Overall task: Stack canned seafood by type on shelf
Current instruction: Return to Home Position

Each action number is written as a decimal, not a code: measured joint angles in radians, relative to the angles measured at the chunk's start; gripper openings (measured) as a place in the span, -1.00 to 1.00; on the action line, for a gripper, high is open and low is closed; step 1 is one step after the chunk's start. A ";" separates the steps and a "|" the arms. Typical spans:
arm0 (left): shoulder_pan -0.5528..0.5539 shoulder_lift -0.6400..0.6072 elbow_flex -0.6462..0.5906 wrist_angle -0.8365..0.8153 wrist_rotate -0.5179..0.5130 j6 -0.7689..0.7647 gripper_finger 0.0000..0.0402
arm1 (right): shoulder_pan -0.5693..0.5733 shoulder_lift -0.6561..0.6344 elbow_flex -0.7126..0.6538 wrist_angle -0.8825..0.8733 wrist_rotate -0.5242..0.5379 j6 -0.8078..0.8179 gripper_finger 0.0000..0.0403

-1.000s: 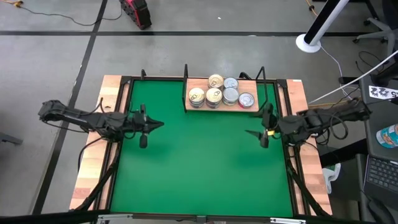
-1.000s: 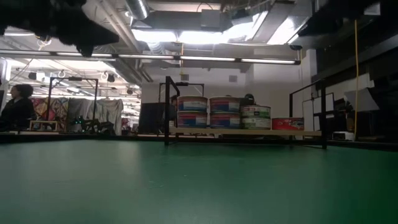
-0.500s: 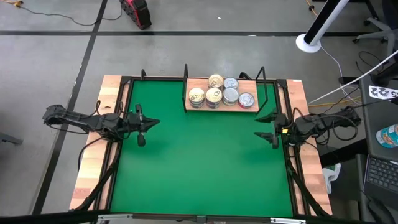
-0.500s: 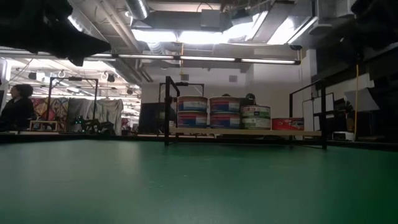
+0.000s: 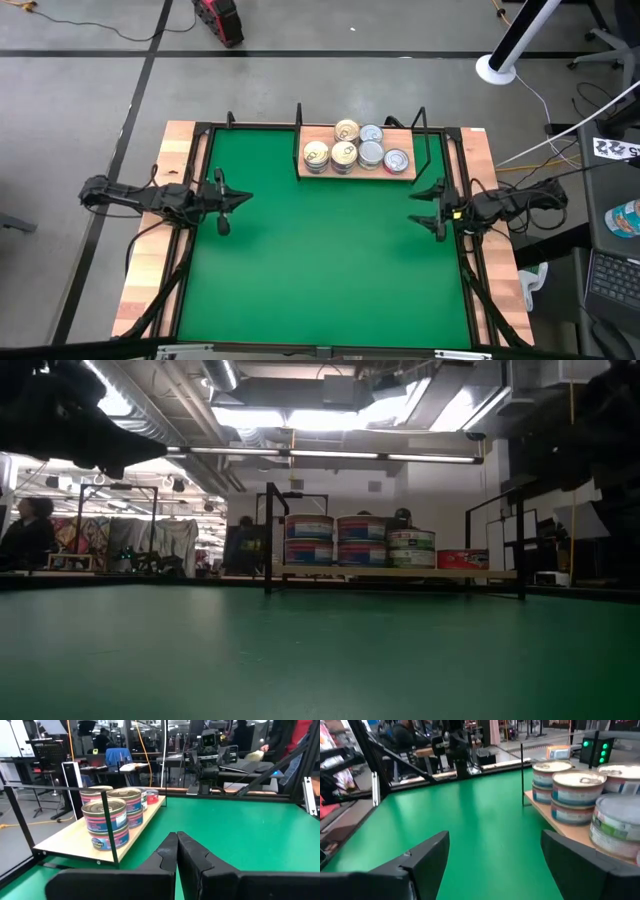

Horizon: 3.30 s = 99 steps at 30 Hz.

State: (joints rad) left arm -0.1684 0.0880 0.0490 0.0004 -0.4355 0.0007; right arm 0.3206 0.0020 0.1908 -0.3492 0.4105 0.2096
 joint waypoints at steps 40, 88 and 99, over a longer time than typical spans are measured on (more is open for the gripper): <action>0.000 -0.062 0.000 -0.064 0.000 0.024 -0.97 | 0.000 0.008 -0.167 0.367 -0.138 -0.246 0.55; 0.000 -0.062 0.000 -0.065 0.001 0.027 -0.97 | 0.000 0.008 -0.169 0.405 0.218 -0.398 0.55; 0.000 -0.062 0.000 -0.065 0.002 0.030 -0.97 | 0.000 0.009 -0.169 0.406 0.218 -0.398 0.55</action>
State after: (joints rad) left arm -0.1685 0.0265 0.0494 -0.0643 -0.4339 0.0310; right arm 0.3202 0.0106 0.0216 0.0569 0.6285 -0.1886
